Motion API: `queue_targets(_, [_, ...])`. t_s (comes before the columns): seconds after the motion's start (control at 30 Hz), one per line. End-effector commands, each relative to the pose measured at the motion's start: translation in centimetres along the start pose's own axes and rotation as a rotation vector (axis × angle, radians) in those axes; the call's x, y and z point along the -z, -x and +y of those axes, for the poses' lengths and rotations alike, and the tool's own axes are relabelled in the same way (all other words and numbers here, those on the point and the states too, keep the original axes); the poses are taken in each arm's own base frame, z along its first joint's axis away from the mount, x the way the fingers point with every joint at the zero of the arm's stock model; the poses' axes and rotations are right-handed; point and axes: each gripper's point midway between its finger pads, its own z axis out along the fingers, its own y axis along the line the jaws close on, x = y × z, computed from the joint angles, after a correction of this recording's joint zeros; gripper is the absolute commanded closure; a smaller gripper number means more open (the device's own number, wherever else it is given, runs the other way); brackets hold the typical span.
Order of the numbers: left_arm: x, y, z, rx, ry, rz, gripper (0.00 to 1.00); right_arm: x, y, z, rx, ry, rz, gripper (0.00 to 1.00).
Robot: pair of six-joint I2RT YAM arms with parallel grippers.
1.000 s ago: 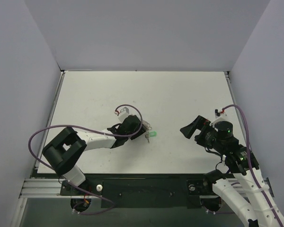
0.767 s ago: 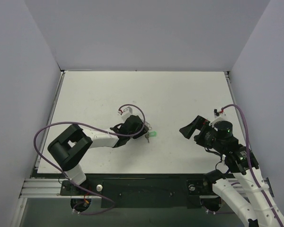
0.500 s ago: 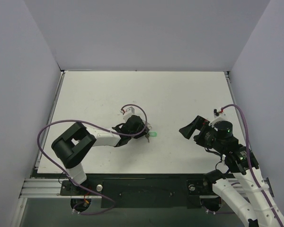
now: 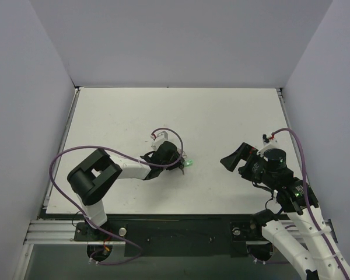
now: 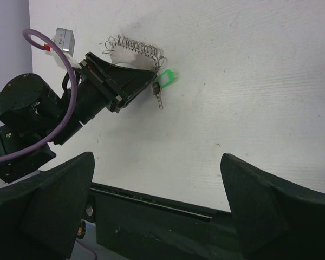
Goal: Remove the keys from the keyring
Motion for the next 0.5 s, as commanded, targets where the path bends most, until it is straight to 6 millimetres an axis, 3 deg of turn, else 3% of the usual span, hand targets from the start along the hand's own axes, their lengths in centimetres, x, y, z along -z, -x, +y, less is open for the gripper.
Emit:
queue_targets(0.0, [-0.27, 0.67, -1.50, -0.008, -0.024, -0.017, 0.63, 0.27, 1.13, 1.13, 0.016, 0.034, -0.028, 0.04])
queue_targets(0.47, [-0.80, 0.66, -0.94, -0.023, 0.028, -0.013, 0.78, 0.45, 1.09, 1.30, 0.016, 0.044, -0.027, 0.04])
